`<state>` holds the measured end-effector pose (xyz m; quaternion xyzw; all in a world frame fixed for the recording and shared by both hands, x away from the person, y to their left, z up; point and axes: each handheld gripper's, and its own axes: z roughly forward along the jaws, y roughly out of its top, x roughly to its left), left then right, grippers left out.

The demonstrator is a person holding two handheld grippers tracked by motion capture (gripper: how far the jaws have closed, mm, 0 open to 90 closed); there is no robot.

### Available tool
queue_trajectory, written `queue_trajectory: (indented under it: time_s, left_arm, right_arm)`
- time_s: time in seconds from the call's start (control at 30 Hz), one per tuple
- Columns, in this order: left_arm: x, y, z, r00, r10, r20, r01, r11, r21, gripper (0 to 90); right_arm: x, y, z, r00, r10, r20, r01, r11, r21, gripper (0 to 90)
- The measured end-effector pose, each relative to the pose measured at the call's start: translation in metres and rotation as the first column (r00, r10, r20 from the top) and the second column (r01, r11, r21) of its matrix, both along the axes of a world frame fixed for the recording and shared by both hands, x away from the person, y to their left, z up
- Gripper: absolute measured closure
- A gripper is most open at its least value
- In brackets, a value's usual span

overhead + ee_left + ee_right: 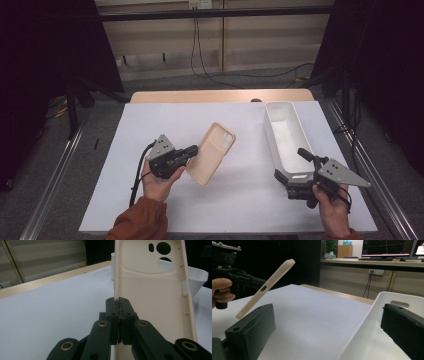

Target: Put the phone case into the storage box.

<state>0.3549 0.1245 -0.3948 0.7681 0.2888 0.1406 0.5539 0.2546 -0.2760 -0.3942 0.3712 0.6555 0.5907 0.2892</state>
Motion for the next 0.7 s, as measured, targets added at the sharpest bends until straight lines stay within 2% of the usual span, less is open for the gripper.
queue_trajectory:
  time_s: [0.1, 0.37, 0.43, 0.7]
  left_arm:
    - [0.000, -0.003, -0.001, 1.0000, 0.003, -0.003, -0.003, 1.0000, -0.005, 87.9]
    - [0.001, -0.012, -0.001, 0.9999, 0.009, 0.011, -0.009, 0.9999, -0.007, 87.8]
    - [0.002, -0.015, 0.001, 0.9997, 0.019, 0.014, -0.018, 0.9996, -0.021, 87.8]
    - [0.005, -0.027, 0.002, 0.9993, 0.017, 0.032, -0.016, 0.9997, -0.018, 87.8]
  right_arm:
    - [0.005, 0.007, 0.002, 0.9995, 0.029, -0.007, -0.029, 1.000, -0.006, 0.0]
    - [0.019, 0.024, 0.009, 0.9983, 0.056, -0.016, -0.057, 0.998, -0.002, 0.0]
    - [0.022, 0.027, 0.009, 0.9978, 0.063, -0.022, -0.063, 0.998, 0.002, 0.0]
    - [0.033, 0.039, 0.012, 0.9957, 0.088, -0.030, -0.088, 0.996, 0.001, 0.0]
